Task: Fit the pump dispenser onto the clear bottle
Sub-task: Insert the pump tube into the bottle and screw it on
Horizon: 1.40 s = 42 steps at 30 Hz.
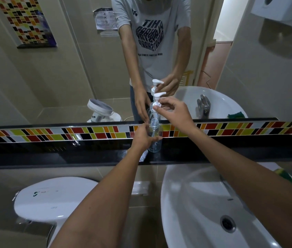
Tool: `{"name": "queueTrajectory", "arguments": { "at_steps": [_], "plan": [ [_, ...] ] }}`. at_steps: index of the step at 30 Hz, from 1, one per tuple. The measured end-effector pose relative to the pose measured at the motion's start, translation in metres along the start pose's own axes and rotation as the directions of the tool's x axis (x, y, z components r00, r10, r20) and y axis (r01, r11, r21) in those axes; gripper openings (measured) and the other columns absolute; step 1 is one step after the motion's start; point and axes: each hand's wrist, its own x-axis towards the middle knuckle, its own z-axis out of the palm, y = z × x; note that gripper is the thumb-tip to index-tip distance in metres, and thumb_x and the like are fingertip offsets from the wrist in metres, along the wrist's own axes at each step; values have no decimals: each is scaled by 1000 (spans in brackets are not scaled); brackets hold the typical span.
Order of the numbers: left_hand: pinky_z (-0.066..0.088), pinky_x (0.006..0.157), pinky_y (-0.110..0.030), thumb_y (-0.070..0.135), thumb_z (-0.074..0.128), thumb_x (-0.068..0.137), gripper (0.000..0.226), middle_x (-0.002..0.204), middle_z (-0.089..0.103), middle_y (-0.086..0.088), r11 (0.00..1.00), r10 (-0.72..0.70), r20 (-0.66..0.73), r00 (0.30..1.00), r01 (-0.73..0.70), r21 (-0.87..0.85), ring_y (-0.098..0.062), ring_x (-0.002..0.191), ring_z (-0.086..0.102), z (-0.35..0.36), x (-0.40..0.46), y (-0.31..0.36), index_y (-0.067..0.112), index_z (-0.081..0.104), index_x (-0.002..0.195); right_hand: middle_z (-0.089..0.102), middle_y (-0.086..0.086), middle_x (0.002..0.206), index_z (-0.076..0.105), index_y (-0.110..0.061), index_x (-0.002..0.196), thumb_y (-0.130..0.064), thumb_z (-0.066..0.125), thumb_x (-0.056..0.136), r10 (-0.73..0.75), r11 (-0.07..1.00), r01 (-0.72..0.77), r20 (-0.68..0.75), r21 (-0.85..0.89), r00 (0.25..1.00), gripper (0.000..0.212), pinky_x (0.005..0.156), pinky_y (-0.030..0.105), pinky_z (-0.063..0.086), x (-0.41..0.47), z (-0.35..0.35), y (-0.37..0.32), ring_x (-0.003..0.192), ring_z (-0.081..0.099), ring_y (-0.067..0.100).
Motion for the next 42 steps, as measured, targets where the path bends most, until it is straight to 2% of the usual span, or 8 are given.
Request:
{"name": "queueTrajectory", "arguments": {
  "at_steps": [4,14,18,25,28,34,39,42],
  "plan": [
    [43,62,-17,11,86,75,56,80,55,13,999,16,-8,1000,-16,40,1,70,53,0,1,-1,5,58,124,76,10,107,72,-6,117,-23,81,85,96,994,-99,59,40,994,38,92,38,61,-10,8,11,97,75,17],
    [41,59,-18,14,87,75,54,77,55,14,996,59,-11,998,-58,60,-3,71,55,0,2,-2,8,61,122,73,9,113,72,-3,120,-22,84,82,143,989,-138,96,-57,985,44,91,25,58,-19,19,22,100,72,17],
    [42,60,-21,16,87,75,53,79,55,12,996,56,-12,998,-55,67,-13,80,57,-1,3,-4,7,61,120,67,5,102,74,-1,113,-26,85,79,150,983,-141,70,-119,986,43,72,3,47,-18,23,19,84,66,10],
    [48,77,-27,13,85,77,57,92,62,6,996,61,15,998,-61,57,-13,88,60,-1,6,-3,9,59,127,69,6,77,67,-3,78,-43,89,69,179,971,-177,2,-159,984,46,72,39,57,-20,12,26,70,64,19],
    [46,76,-22,11,84,77,57,97,62,5,997,61,9,998,-62,43,-13,92,59,1,5,-3,8,58,128,71,6,82,69,-4,90,-36,92,68,216,973,-214,13,-90,976,46,75,36,58,-23,10,26,71,62,11],
    [40,59,-11,6,84,77,50,100,63,1,995,86,-20,996,-85,57,-14,93,58,2,5,-4,4,62,122,74,4,124,64,-14,135,-23,85,80,218,975,-220,240,-20,946,60,103,37,55,-28,15,22,114,70,16],
    [41,62,-14,10,84,78,53,87,60,11,996,62,6,998,-62,56,-5,79,57,2,7,-5,8,58,124,78,-1,91,78,-9,102,-32,84,80,243,970,-243,-15,-10,970,34,82,25,59,-37,15,19,86,73,7],
    [44,66,-21,14,85,77,55,96,65,3,996,45,16,999,-46,77,-13,85,61,2,9,-4,6,58,124,79,0,89,78,-9,99,-41,86,76,272,962,-273,-77,-8,959,40,81,26,60,-31,14,20,85,74,11]
  ]
}}
